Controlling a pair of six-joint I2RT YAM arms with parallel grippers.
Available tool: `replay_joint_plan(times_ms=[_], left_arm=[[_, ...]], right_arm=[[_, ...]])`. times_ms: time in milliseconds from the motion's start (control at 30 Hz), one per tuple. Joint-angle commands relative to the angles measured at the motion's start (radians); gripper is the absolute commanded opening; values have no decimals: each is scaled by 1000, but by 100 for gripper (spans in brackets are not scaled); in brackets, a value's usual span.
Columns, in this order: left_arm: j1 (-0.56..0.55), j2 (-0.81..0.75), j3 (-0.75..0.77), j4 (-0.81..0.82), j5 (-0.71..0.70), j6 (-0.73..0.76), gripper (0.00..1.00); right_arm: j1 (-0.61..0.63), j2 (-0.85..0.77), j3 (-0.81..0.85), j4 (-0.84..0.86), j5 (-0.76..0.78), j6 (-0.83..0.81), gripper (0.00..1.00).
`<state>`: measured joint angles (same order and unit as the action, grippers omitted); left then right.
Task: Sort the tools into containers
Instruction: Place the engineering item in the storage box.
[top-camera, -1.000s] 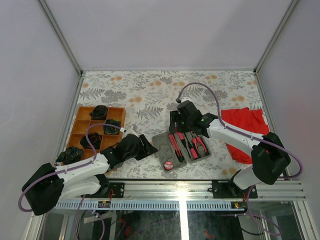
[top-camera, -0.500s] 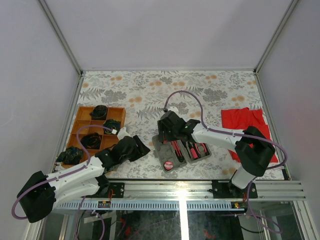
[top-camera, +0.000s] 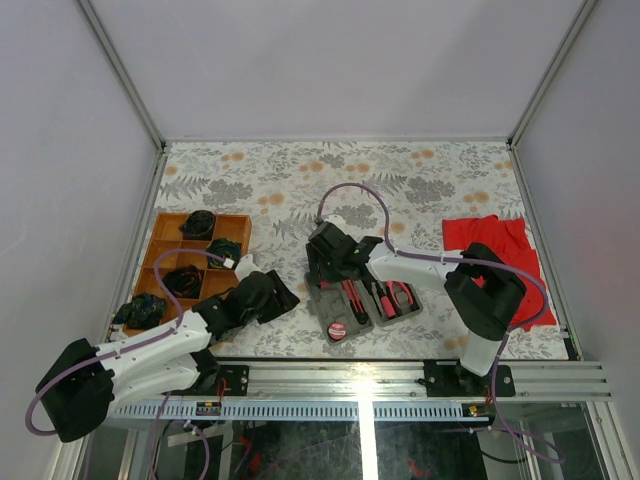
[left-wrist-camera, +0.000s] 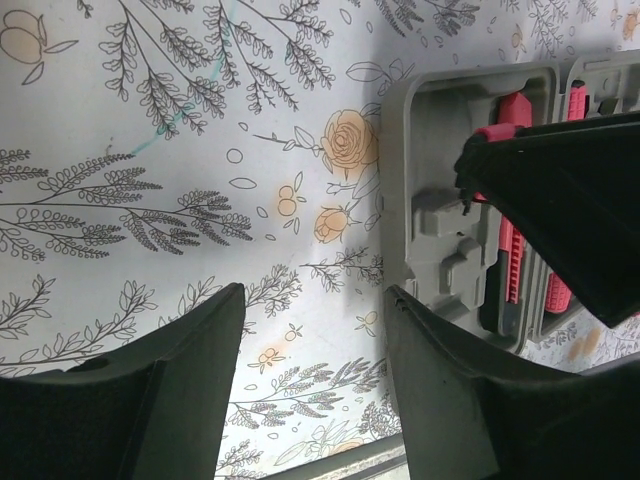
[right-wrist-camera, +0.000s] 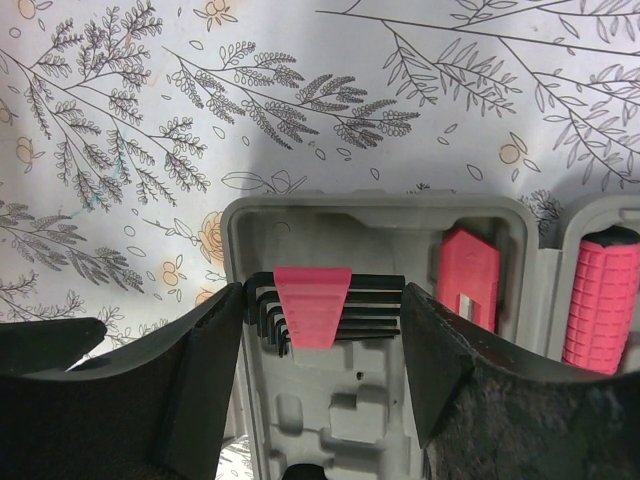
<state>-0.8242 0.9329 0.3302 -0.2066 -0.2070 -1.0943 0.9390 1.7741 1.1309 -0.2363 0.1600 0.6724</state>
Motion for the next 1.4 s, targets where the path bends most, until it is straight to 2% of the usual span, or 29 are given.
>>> replay_joint_plan(times_ms=[0,300,500,633,1000,1367], left_arm=[[-7,9,31,-1,-34,13,57],[-6,22,39,4,-30,14,57],[-6,33,40,9,-26,16,58],[-6,27,35,15,-23,17,59],[-5,17,18,66,16,34,63],[-6,136,30,210,149,88,63]], right_arm=[[7,26,59,0,-16,-37,52],[9,55,71,-25,-35,-72,54],[9,63,64,12,-58,-103,61],[11,50,60,33,-65,-117,70],[9,-30,37,52,-34,-155,75],[-3,-312,-118,81,144,-217,74]])
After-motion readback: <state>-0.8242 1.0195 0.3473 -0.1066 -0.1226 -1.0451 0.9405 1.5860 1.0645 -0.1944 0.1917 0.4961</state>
